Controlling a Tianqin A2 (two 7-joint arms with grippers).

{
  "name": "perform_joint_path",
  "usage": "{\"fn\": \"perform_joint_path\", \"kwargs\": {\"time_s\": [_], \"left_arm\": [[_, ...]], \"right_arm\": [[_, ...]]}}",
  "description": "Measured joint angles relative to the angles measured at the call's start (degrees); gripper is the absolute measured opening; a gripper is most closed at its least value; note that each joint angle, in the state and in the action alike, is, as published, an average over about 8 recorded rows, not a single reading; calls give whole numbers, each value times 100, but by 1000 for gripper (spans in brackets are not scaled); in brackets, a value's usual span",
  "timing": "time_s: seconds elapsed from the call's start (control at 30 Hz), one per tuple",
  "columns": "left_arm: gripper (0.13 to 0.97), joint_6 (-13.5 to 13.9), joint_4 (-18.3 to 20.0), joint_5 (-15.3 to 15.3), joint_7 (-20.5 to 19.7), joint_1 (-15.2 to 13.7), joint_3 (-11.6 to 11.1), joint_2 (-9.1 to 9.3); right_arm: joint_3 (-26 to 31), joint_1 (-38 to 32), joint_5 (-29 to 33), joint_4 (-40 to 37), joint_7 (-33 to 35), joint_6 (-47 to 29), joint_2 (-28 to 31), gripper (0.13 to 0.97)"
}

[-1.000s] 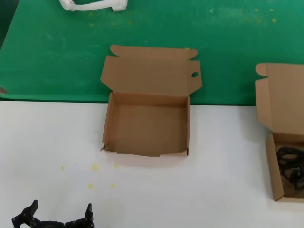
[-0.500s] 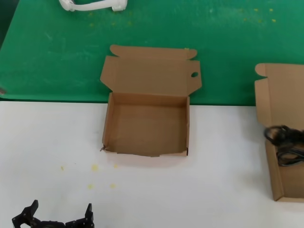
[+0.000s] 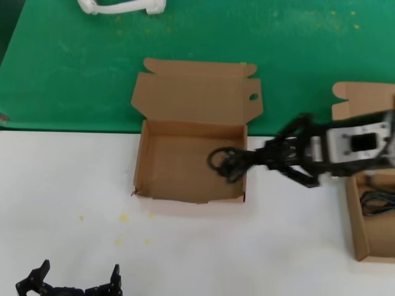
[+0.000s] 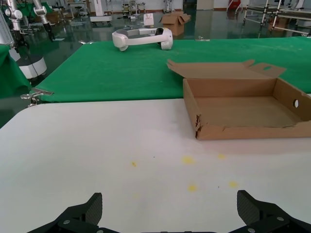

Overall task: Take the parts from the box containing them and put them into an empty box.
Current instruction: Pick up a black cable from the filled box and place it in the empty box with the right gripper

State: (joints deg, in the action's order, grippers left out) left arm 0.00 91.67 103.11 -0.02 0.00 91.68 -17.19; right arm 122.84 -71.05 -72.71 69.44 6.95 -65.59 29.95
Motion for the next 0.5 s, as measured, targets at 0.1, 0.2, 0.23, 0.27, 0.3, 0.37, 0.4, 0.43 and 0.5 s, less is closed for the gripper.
{"fn": "perform_joint_path", "kwargs": {"time_s": [0.1, 0.2, 0.23, 0.27, 0.3, 0.37, 0.4, 0.43, 0.5], "left_arm": [[966, 0, 0, 0, 0, 0, 0, 0], [966, 0, 0, 0, 0, 0, 0, 0], [966, 0, 0, 0, 0, 0, 0, 0], [966, 0, 0, 0, 0, 0, 0, 0], [966, 0, 0, 0, 0, 0, 0, 0], [966, 0, 0, 0, 0, 0, 0, 0], [966, 0, 0, 0, 0, 0, 0, 0], [966, 0, 0, 0, 0, 0, 0, 0], [966, 0, 0, 0, 0, 0, 0, 0]], "right_arm": [[138, -137, 20, -297, 169, 99, -425, 212], [249, -255, 17, -660, 359, 199, -813, 212], [280, -289, 12, -788, 427, 233, -934, 212], [307, -318, 5, -914, 493, 266, -1045, 212], [332, -346, -4, -1044, 563, 300, -1153, 212], [373, -394, -25, -1308, 709, 366, -1349, 212], [390, -417, -37, -1447, 789, 398, -1440, 212], [404, -440, -49, -1590, 874, 430, -1527, 212], [424, -486, -78, -1883, 1052, 489, -1683, 212]]}}
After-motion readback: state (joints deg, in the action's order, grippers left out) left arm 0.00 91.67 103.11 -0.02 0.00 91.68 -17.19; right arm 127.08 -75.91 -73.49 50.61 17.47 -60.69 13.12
